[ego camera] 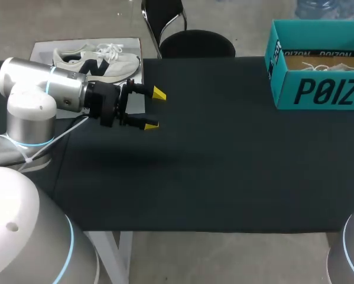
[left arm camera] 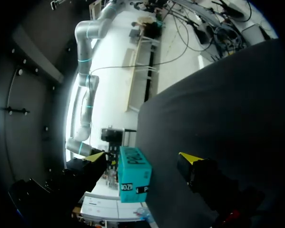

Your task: Take the shoe out of the shoebox, open the shoe tongue, remove and reinsert the insole, then place the shoe into the shoebox

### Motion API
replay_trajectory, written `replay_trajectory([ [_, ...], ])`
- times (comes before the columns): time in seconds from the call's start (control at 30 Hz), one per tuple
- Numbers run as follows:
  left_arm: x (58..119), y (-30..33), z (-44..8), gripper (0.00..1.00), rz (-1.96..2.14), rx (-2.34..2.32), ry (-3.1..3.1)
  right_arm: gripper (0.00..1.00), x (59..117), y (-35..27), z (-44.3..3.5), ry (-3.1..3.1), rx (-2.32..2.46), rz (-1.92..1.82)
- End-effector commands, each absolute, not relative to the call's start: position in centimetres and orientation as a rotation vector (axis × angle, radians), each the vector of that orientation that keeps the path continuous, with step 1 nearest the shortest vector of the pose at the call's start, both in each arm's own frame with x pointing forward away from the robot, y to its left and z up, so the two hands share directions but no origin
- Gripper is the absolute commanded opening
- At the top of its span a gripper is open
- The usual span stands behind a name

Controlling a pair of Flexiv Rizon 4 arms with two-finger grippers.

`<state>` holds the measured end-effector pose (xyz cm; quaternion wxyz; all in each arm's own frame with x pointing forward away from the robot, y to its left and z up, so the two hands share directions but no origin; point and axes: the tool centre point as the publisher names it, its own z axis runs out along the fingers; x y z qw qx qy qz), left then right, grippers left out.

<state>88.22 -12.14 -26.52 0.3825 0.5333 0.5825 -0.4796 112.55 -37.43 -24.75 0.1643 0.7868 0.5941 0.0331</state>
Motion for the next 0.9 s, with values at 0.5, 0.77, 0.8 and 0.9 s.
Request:
replay_trajectory([
  [0.5,88.3,-12.2,-26.5,1.00,-1.223,1.362,1.486,1.00,103.9,-22.2,-17.7,1.886,2.298,-0.020],
  [0.77,88.3,-12.2,-26.5,1.00,-1.223,1.362,1.486,1.00,99.9,-16.8,-17.2,1.948,2.225,-0.033],
  [0.8,88.3,-12.2,-26.5,1.00,-1.223,1.362,1.486,1.00,99.8,-16.7,-17.3,1.962,2.213,-0.040],
  [0.9,88.3,-12.2,-26.5,1.00,-1.223,1.362,1.486,1.00,99.5,-16.5,-17.2,1.976,2.203,-0.076],
])
